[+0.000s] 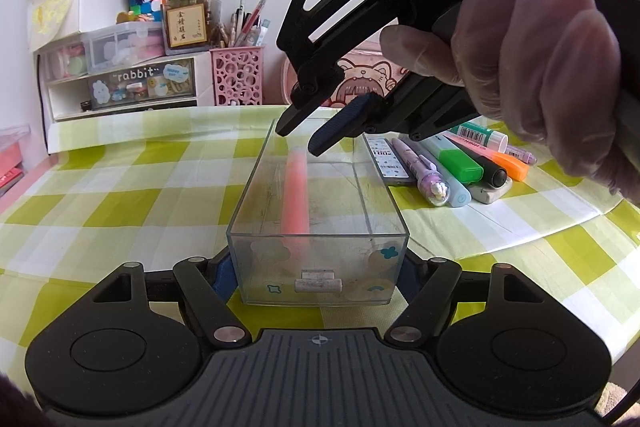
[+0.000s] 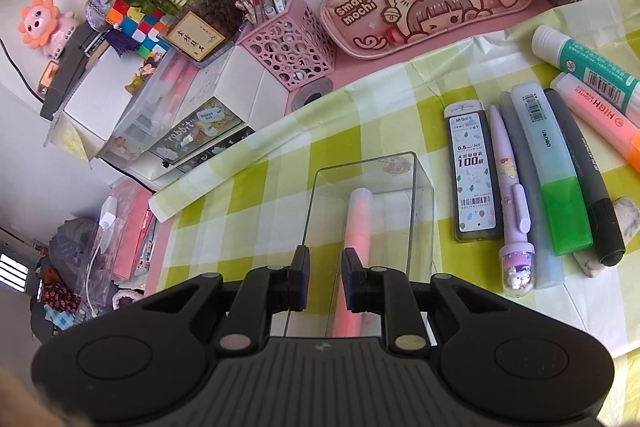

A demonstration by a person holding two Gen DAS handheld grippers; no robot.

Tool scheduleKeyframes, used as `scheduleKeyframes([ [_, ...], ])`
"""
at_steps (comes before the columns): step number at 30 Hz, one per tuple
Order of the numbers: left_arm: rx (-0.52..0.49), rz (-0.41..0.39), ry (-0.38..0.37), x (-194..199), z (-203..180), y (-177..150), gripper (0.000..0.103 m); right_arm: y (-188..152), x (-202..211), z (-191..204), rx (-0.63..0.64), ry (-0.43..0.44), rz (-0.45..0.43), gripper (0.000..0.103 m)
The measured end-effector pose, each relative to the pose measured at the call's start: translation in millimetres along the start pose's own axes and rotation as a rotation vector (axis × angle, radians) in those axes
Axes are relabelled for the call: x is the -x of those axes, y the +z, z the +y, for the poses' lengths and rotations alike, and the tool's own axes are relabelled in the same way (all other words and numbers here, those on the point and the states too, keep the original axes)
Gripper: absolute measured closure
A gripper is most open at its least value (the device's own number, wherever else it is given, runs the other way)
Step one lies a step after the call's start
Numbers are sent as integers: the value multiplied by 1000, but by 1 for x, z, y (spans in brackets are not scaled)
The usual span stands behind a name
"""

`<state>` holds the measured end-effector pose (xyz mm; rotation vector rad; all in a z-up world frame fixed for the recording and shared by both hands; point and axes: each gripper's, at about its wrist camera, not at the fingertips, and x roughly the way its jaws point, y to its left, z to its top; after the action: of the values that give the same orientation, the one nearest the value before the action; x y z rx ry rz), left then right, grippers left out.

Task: Organize stationery
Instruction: 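Carry the pink highlighter into the clear box and open the right gripper, then grasp the purple pen with the right gripper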

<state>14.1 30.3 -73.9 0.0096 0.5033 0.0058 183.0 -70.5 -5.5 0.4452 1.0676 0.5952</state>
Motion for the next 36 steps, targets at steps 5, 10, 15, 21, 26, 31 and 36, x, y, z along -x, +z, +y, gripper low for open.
scheduleKeyframes([
  [5,0,-5,14,0,-1,-1,30,0,16,1,28,14,-43,42],
  [10,7,-11,30,2,-1,-2,30,-2,40,-5,68,-11,-128,30],
  [15,19,-22,52,4,-1,-3,31,-10,65,-32,80,-146,-265,20],
  [21,21,-25,58,4,-1,-4,30,-16,73,-67,39,-178,-291,20],
  [26,15,-24,60,4,-2,-4,30,-22,71,-81,33,-194,-292,20],
  [31,16,-23,60,3,-2,-4,30,-27,62,-78,66,-148,-282,24],
  [36,17,-23,57,3,-2,-4,30,-29,51,-69,104,-103,-257,32],
])
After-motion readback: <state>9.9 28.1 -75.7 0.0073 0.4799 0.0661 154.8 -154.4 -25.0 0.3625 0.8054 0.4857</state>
